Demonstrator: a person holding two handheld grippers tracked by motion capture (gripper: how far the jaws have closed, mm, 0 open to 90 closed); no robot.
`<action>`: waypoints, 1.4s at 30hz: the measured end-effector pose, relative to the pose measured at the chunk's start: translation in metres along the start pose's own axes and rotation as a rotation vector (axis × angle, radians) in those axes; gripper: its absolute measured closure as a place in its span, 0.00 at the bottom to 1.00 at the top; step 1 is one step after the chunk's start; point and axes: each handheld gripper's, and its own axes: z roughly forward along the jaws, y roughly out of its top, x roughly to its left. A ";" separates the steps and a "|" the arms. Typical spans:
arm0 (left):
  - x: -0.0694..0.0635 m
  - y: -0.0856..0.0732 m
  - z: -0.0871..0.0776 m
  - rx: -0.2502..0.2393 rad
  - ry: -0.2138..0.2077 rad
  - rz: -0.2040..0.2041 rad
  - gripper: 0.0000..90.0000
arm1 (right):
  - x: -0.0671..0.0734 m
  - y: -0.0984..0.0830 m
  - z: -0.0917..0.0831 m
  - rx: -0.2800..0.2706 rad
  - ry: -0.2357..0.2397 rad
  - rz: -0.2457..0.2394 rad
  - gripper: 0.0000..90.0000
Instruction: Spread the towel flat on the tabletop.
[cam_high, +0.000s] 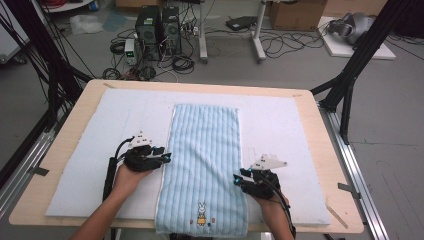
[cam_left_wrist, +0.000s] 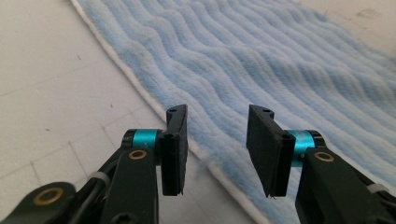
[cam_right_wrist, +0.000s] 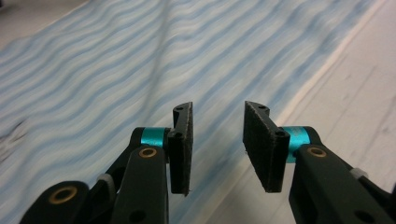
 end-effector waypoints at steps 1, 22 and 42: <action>0.001 0.000 0.003 0.005 -0.001 0.001 0.67 | -0.003 0.004 0.004 0.000 -0.022 0.003 0.71; -0.004 -0.010 -0.003 0.061 -0.035 0.112 0.99 | -0.022 0.018 0.021 0.095 -0.073 -0.003 0.87; 0.026 0.006 0.004 -0.110 0.038 -0.029 0.56 | -0.076 0.055 0.071 0.048 -0.259 0.097 0.83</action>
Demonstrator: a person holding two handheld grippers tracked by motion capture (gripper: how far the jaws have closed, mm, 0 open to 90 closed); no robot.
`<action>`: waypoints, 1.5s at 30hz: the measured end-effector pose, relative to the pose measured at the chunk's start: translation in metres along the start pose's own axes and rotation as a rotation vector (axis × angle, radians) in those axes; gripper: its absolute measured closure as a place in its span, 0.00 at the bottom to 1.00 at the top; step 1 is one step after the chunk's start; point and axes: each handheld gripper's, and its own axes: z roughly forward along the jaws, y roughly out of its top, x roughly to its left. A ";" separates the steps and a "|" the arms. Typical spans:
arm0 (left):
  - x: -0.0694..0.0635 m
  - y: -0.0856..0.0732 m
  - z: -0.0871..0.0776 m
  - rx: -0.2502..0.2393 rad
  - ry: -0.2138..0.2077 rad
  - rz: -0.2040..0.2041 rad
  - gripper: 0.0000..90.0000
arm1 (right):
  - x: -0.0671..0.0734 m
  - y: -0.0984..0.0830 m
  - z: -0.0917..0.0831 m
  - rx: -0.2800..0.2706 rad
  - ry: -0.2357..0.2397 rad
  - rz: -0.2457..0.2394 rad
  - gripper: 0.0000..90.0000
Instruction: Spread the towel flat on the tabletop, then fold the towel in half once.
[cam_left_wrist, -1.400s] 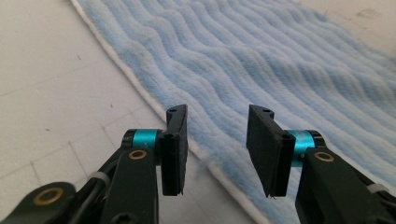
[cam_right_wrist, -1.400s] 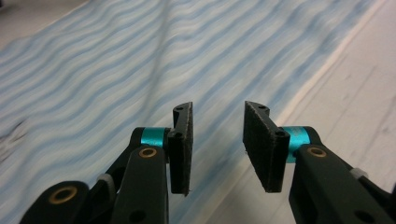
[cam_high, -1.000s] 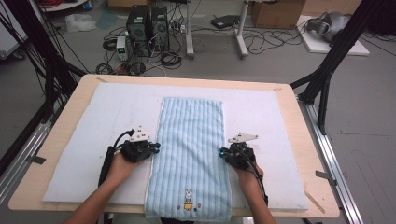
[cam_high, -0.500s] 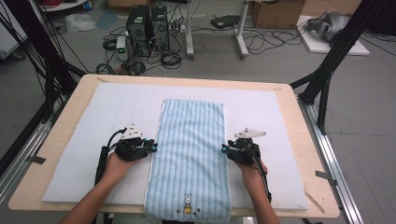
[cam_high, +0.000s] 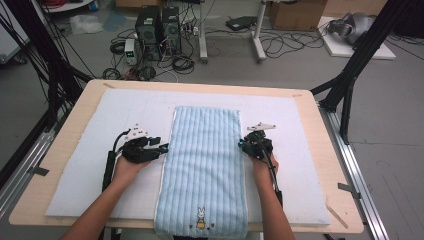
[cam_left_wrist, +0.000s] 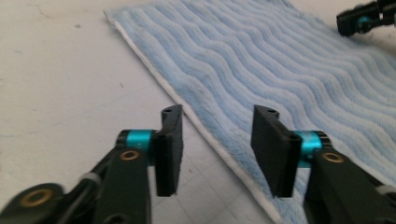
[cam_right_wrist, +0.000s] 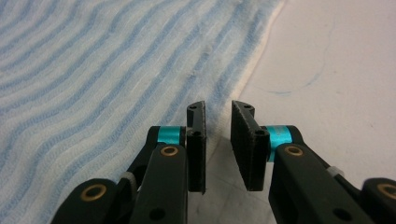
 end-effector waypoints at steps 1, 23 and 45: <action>0.002 0.000 0.000 -0.007 -0.005 -0.008 0.52 | 0.000 0.000 0.000 -0.002 -0.006 0.001 0.80; 0.018 0.013 -0.027 -0.095 -0.103 -0.013 0.23 | -0.015 -0.025 -0.073 -0.214 0.120 -0.092 0.13; 0.033 0.043 -0.009 -0.056 -0.054 -0.050 0.23 | -0.012 -0.024 -0.070 -0.204 0.110 -0.087 0.13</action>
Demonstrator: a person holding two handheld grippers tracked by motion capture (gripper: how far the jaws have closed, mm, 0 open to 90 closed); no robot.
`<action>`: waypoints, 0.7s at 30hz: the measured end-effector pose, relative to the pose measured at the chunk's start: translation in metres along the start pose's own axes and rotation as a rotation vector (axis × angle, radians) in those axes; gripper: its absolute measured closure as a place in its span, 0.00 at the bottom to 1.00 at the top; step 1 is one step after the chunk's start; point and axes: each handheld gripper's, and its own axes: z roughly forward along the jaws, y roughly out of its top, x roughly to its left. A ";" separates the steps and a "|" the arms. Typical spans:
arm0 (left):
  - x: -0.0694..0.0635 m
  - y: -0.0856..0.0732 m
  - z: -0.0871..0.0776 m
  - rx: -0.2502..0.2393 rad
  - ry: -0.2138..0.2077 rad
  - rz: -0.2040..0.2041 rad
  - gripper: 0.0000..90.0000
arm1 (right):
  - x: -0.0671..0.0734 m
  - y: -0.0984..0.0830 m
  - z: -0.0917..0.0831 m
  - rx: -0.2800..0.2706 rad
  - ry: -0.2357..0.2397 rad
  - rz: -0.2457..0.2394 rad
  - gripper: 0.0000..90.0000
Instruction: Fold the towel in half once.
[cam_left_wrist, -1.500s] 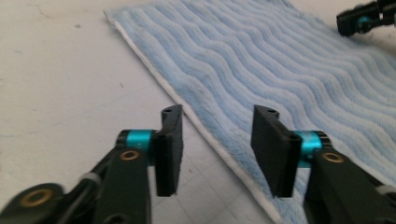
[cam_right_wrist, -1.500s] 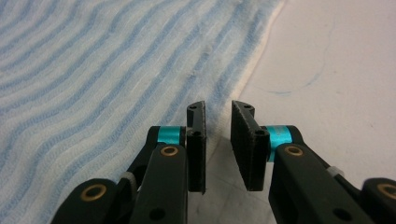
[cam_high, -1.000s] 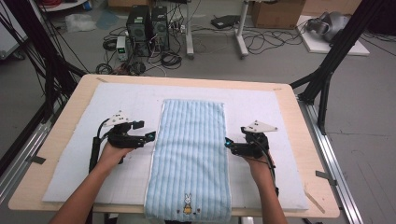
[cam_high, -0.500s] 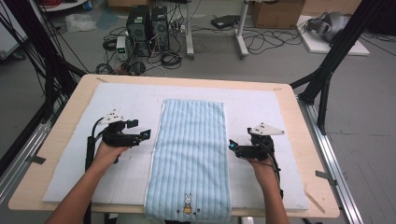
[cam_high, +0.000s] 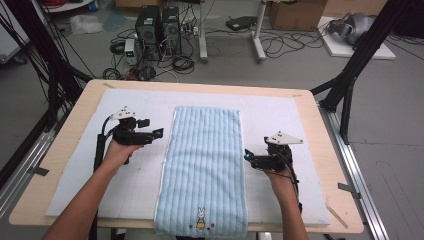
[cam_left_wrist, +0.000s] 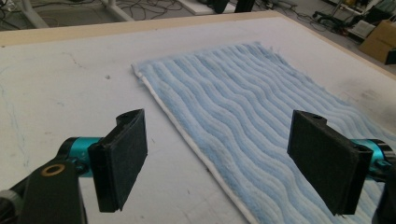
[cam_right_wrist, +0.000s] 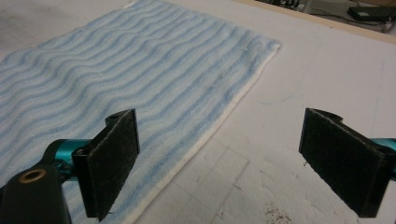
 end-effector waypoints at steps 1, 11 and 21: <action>0.001 0.001 0.003 0.007 0.002 -0.001 0.23 | 0.000 0.000 0.000 -0.001 0.001 -0.001 0.13; 0.011 0.006 0.042 0.084 0.109 -0.016 0.27 | 0.002 0.000 0.001 -0.002 0.010 0.007 0.13; 0.014 0.013 0.076 0.147 0.153 -0.020 0.29 | 0.001 -0.001 0.001 -0.004 0.020 0.038 0.13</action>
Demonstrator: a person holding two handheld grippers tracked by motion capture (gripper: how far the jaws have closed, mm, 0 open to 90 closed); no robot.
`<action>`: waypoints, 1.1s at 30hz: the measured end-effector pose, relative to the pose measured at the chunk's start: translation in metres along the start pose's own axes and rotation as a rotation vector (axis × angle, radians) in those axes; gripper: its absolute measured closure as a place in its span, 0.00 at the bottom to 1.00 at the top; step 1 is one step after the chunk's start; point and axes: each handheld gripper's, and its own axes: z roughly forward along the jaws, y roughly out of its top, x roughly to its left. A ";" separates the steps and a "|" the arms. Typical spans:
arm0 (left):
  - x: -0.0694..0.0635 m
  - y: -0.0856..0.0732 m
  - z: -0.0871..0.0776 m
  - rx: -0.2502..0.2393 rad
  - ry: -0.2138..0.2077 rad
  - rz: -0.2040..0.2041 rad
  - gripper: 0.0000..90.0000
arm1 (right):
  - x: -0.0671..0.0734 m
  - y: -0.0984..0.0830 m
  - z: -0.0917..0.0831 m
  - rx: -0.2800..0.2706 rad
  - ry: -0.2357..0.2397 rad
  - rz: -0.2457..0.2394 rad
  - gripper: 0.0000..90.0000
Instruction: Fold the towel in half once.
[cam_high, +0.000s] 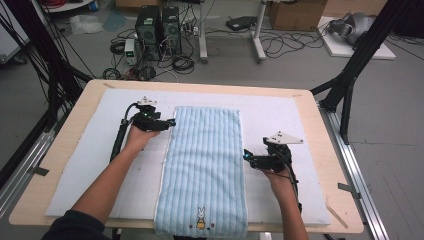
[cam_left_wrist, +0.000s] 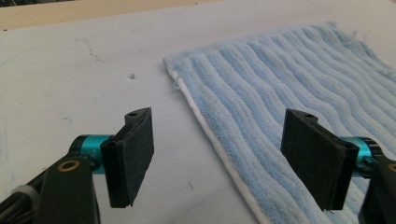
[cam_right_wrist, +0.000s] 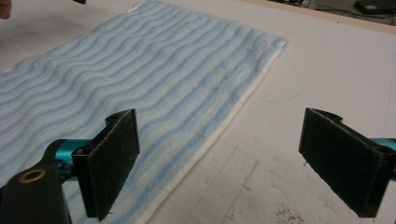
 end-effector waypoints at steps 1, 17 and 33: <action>-0.001 0.000 0.003 0.011 0.000 0.004 0.30 | 0.000 0.000 0.000 0.001 0.000 0.000 0.13; -0.019 -0.007 0.028 0.106 0.047 0.135 0.53 | 0.001 -0.002 0.004 0.025 0.008 -0.001 0.13; -0.014 -0.008 0.027 0.082 -0.060 0.059 0.95 | -0.008 0.012 0.043 0.122 0.007 0.052 0.14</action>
